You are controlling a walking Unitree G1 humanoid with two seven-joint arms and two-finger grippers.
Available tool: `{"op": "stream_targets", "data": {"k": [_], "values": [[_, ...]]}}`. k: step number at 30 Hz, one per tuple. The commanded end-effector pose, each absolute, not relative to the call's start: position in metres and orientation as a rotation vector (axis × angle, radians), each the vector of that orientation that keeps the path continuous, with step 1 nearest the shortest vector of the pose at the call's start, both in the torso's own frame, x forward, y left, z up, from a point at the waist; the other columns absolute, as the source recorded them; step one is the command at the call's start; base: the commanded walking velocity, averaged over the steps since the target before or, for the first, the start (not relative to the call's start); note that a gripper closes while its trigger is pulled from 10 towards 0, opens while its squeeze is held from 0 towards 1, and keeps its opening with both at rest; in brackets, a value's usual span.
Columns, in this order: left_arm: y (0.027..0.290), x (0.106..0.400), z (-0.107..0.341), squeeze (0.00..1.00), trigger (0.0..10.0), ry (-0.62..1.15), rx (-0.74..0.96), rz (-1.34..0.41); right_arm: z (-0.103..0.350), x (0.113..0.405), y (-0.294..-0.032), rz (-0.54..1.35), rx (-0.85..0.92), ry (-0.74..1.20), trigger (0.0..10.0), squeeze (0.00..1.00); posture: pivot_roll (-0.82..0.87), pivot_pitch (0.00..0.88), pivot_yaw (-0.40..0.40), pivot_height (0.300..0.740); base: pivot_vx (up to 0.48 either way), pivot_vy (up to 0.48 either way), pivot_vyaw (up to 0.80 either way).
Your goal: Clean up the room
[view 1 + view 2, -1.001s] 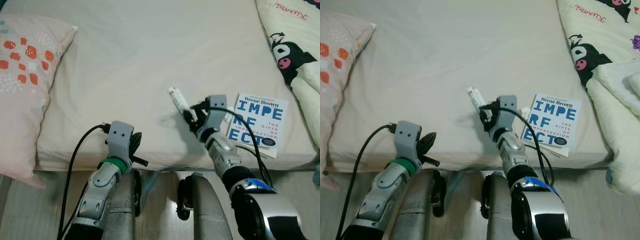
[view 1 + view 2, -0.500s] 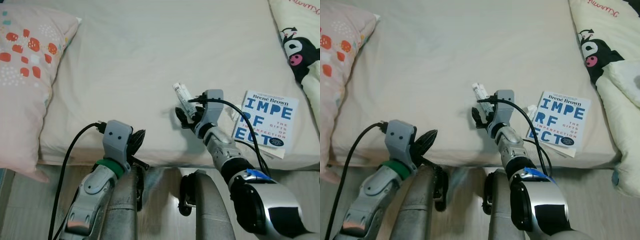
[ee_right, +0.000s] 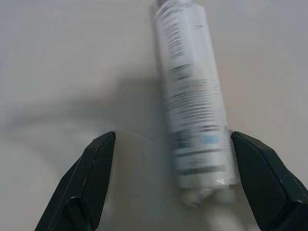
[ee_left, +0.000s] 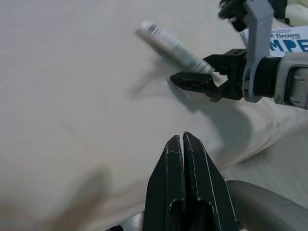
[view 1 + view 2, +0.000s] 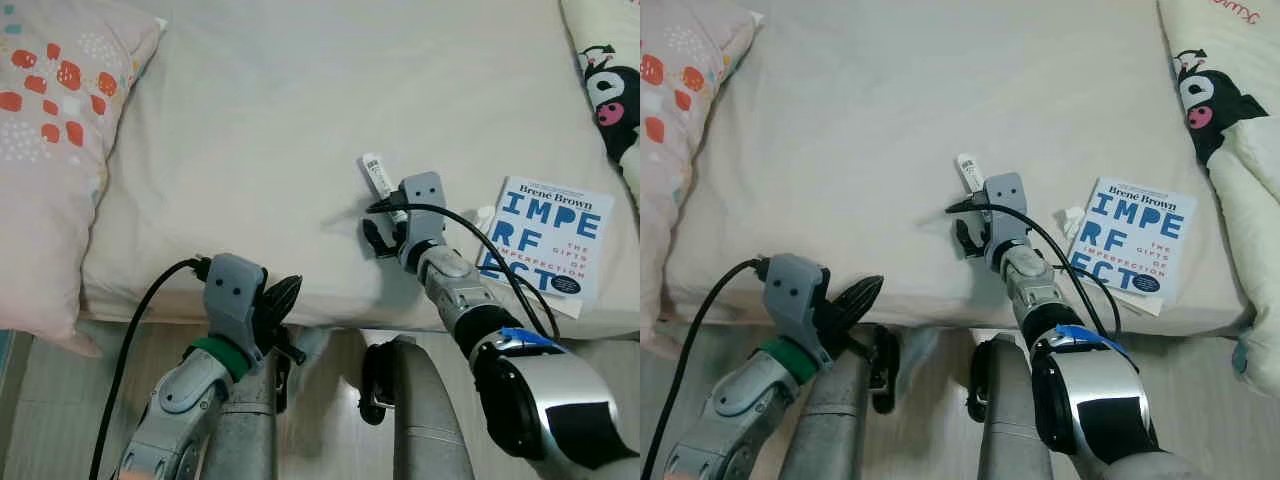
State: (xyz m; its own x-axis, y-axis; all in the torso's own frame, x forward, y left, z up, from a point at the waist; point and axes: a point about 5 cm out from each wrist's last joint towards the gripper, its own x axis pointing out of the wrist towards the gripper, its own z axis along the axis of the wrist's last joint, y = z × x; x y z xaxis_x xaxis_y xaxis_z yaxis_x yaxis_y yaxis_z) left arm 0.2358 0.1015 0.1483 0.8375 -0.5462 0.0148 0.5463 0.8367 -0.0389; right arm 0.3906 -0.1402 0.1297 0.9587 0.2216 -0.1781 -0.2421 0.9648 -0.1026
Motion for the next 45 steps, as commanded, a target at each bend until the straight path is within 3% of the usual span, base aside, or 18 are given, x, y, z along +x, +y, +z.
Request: {"op": "stream_targets", "data": {"k": [1, 4, 5, 6, 7, 8, 9, 11, 12, 15, 35, 45], "values": [[0.101, 0.229, 0.141, 0.0, 10.0, 0.043, -0.054, -0.597, 0.115, 0.385, -0.142, 0.232, -0.153, 0.227, 10.0, 0.0, 0.33, 0.503, 0.049, 0.64, 0.0, 0.0, 0.0], [0.099, 0.228, 0.143, 0.0, 10.0, 0.043, -0.057, -0.606, 0.116, 0.385, -0.145, 0.22, -0.154, 0.224, 10.0, 0.0, 0.33, 0.503, 0.051, 0.64, 0.0, 0.0, 0.0], [0.099, 0.227, 0.144, 0.0, 10.0, 0.043, -0.06, -0.611, 0.116, 0.385, -0.146, 0.214, -0.15, 0.221, 9.3, 0.0, 0.33, 0.503, 0.051, 0.64, 0.0, 0.0, 0.0], [0.099, 0.227, 0.144, 0.0, 10.0, 0.043, -0.06, -0.611, 0.116, 0.385, -0.146, 0.214, -0.15, 0.221, 9.3, 0.0, 0.33, 0.503, 0.051, 0.64, 0.0, 0.0, 0.0], [0.098, 0.227, 0.145, 0.0, 10.0, 0.044, -0.062, -0.617, 0.117, 0.386, -0.147, 0.209, -0.15, 0.219, 5.3, 0.0, 0.33, 0.502, 0.052, 0.64, 0.0, 0.0, 0.0], [0.098, 0.226, 0.146, 0.0, 10.0, 0.045, -0.063, -0.621, 0.117, 0.386, -0.148, 0.204, -0.148, 0.216, 3.6, 0.0, 0.33, 0.499, 0.052, 0.64, 0.0, 0.0, 0.0], [0.098, 0.226, 0.146, 0.0, 10.0, 0.046, -0.064, -0.624, 0.118, 0.386, -0.148, 0.2, -0.146, 0.214, 3.6, 0.0, 0.33, 0.499, 0.052, 0.64, 0.0, 0.0, 0.0], [0.097, 0.225, 0.147, 0.0, 10.0, 0.048, -0.066, -0.632, 0.118, 0.386, -0.149, 0.197, -0.148, 0.214, 1.6, 0.0, 0.33, 0.498, 0.052, 0.64, 0.0, 0.0, 0.0], [0.097, 0.225, 0.147, 0.0, 10.0, 0.048, -0.066, -0.632, 0.118, 0.386, -0.149, 0.197, -0.148, 0.214, 1.6, 0.0, 0.33, 0.498, 0.052, 0.64, 0.0, 0.0, 0.0], [0.095, 0.224, 0.147, 0.0, 10.0, 0.052, -0.067, -0.65, 0.118, 0.386, -0.149, 0.197, -0.148, 0.217, 0.0, 0.0, 0.33, 0.497, 0.052, 0.64, 0.0, 0.0, 0.0], [0.092, 0.221, 0.145, 0.0, 10.0, 0.07, -0.045, -0.683, 0.116, 0.385, -0.15, 0.202, -0.133, 0.226, 0.0, 0.0, 0.32, 0.483, 0.046, 0.64, 0.0, 0.0, 0.0], [0.095, 0.235, 0.136, 0.0, 10.0, 0.068, -0.052, -0.652, 0.126, 0.389, -0.148, 0.196, -0.081, 0.164, 0.0, 0.0, 0.25, 0.408, 0.02, 0.64, 0.0, 0.0, 0.0]]}}
